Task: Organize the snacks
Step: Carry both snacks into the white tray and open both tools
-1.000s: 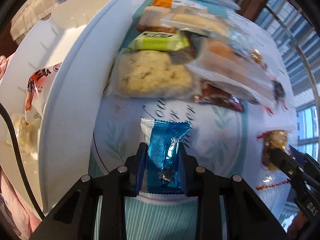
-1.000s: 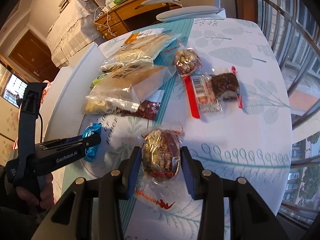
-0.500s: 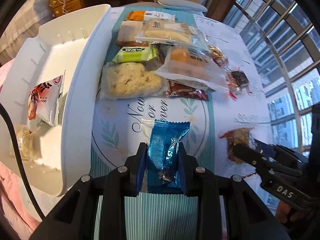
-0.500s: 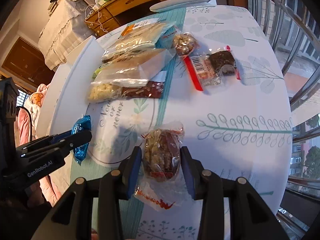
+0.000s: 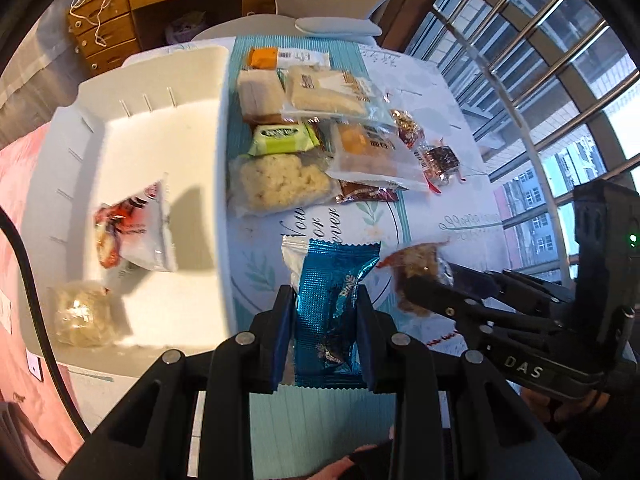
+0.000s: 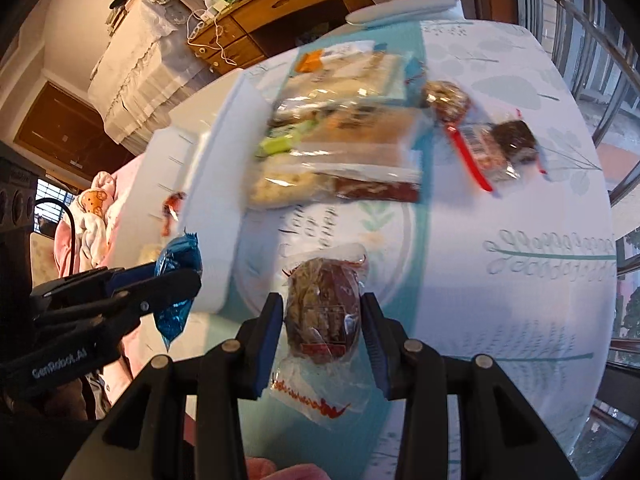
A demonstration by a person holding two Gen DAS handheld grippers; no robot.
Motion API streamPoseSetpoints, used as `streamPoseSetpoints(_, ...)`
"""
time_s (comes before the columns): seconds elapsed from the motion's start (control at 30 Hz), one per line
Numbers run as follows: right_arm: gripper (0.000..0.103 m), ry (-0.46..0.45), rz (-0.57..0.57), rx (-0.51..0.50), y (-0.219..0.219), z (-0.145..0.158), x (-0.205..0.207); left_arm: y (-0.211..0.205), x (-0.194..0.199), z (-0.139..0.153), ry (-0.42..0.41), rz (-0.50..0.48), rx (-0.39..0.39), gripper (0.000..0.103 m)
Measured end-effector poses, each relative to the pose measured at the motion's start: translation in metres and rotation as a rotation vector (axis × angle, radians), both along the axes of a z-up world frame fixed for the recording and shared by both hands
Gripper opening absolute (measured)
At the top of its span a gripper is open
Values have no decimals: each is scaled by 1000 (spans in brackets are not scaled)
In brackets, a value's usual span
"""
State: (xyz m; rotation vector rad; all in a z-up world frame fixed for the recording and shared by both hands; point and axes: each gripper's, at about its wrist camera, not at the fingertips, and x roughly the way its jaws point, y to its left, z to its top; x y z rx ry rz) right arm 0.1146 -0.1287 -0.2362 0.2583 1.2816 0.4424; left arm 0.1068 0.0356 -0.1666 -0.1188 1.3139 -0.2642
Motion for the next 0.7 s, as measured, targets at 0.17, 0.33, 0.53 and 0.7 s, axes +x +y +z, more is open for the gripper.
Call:
streamPoseSetpoints(0.17, 40, -36, -25, 43, 33, 15, -6, 35, -2, 15, -21, -20, -11, 28)
streamPoseSetpoints(0.33, 40, -81, -46, 59, 67, 28, -12, 73, -3, 25, -47, -25, -25, 28)
streamPoseSetpoints(0.53, 40, -116, -77, 70, 102, 35, -22, 112, -4, 28, -70, -37, -32, 28)
streamPoseSetpoints(0.7, 40, -134, -104, 92, 122, 38, -30, 140, -2, 27, -80, -29, -40, 28)
